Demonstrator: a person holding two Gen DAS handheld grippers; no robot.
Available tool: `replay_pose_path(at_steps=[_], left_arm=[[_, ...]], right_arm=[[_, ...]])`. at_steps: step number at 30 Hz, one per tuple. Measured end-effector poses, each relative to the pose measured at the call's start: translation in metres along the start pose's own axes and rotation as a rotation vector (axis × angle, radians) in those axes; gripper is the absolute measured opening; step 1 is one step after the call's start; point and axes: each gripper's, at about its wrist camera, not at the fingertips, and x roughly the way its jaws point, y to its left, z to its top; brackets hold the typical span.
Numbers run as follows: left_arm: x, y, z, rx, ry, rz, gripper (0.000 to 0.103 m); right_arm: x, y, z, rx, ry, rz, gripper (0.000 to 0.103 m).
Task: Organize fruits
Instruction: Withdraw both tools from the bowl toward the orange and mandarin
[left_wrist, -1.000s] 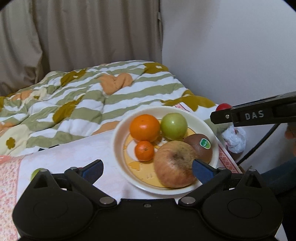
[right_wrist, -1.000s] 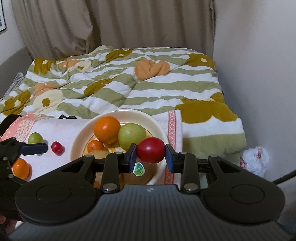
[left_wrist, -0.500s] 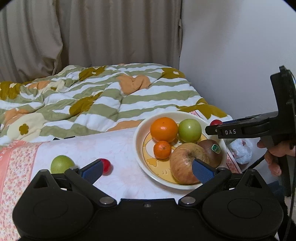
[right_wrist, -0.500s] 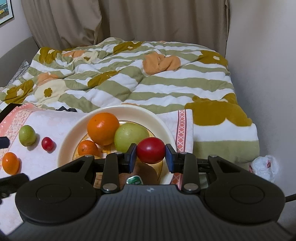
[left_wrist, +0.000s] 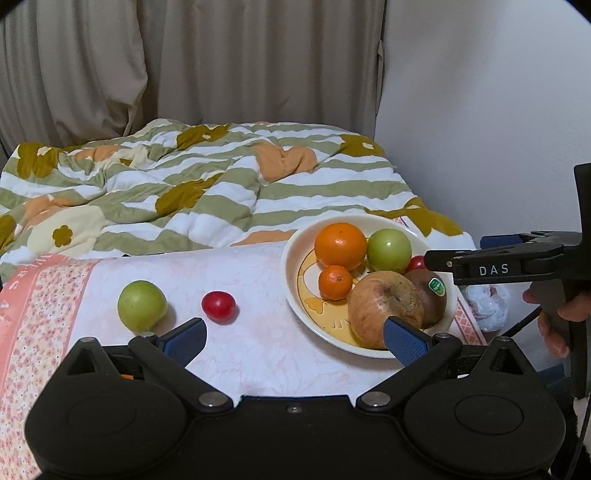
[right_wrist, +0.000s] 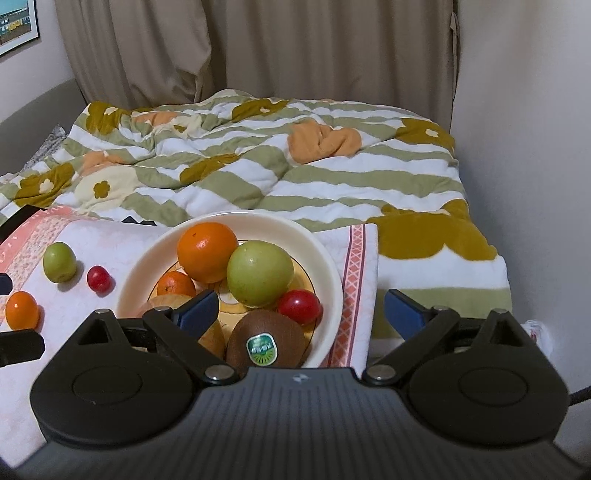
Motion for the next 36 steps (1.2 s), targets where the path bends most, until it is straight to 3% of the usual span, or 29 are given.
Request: replay_pose_path(at_steps=[7,19,28,36], left_arm=[[-0.024,-0.001,-0.001,-0.022,-0.048,-0.014,0.103],[-0.094,0.012,-0.007,-0.045,-0.143,0.03,0.103],[-0.137,0.069,-0.026,-0.048,-0.187,0.067,0.103],[-0.15,0.13,-0.035,0.02,-0.179,0.05,0.103]], right_arm=[[-0.04,0.009,0.001,-0.015,-0.01,-0.026,0.103],[-0.113,0.042,0.0,-0.025,-0.053,-0.028,0.103],[-0.154,0.092,-0.012,-0.013,-0.065,-0.031,0.103],[-0.172,0.146,-0.027,0.073,-0.053,-0.113,0.103]])
